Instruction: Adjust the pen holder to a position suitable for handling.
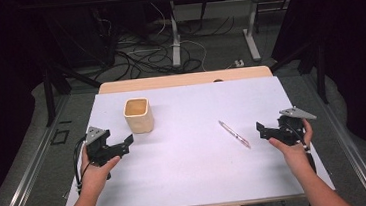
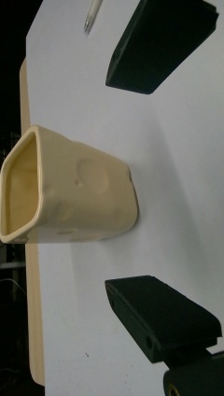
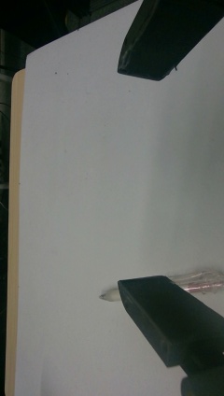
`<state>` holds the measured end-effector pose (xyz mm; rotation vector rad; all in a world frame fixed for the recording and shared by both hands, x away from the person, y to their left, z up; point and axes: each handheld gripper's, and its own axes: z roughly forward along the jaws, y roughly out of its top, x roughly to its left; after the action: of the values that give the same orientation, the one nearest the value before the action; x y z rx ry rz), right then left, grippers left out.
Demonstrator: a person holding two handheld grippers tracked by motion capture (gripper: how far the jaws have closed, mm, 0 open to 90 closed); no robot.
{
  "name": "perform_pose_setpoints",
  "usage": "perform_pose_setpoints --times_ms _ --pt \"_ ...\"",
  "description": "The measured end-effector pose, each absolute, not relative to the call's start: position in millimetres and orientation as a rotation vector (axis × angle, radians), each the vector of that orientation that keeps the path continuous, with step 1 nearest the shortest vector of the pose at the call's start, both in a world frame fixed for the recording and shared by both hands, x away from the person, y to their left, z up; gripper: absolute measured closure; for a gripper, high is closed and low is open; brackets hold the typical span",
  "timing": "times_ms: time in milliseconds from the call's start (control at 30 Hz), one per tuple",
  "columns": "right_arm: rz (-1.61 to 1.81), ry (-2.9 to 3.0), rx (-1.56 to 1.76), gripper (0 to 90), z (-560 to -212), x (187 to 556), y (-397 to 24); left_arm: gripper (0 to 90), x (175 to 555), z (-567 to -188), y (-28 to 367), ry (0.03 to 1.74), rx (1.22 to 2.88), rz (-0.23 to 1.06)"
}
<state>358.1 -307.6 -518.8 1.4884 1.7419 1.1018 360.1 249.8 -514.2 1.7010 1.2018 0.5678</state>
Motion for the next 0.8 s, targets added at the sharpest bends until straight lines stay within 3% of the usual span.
perform_pose_setpoints --times_ms 133,233,400,533,700,800 --pt "1.107 1.737 1.481 0.0 -517 356 -306 17.3 360 -512 251 1.200 1.684 0.563" --pt "1.099 1.739 1.472 0.0 -517 355 -306 18.6 361 -510 252 1.207 1.662 0.570" --pt "1.108 1.747 1.463 0.0 -516 354 -304 30.7 365 -508 255 1.220 1.630 0.587" --pt "1.112 1.751 1.457 0.0 -517 354 -303 36.6 371 -508 259 1.225 1.663 0.599" --pt "1.117 1.743 1.468 0.0 -517 354 -304 53.8 375 -510 259 1.254 1.697 0.621" --pt "1.114 1.748 1.480 0.0 -516 353 -305 56.7 380 -507 255 1.282 1.720 0.671"
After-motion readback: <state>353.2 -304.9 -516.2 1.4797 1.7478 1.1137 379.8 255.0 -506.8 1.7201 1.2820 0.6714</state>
